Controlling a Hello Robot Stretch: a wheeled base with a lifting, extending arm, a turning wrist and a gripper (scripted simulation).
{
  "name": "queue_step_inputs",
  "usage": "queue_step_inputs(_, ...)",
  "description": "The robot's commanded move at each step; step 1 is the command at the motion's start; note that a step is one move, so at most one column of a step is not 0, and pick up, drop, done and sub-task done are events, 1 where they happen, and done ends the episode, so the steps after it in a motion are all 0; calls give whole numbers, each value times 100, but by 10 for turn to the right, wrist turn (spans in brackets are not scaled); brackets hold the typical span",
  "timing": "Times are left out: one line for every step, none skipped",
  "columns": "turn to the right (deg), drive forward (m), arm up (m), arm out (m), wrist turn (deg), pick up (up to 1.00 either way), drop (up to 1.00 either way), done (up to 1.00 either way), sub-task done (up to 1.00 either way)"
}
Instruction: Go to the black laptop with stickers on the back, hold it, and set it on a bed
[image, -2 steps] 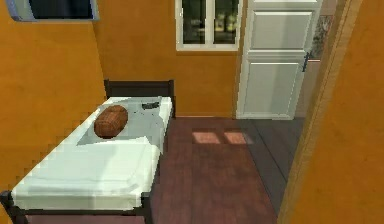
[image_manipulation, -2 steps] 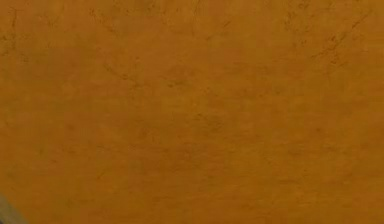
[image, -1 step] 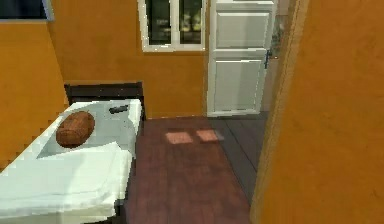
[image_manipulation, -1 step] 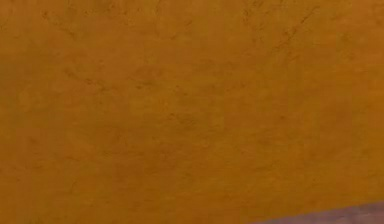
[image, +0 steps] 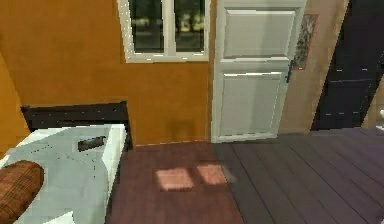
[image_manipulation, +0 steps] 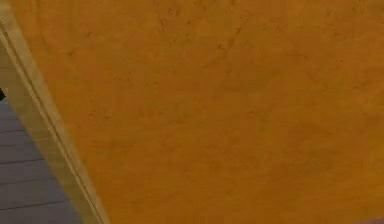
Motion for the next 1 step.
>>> queue_step_inputs(-150,0,0,0,0,0,0,0,0)
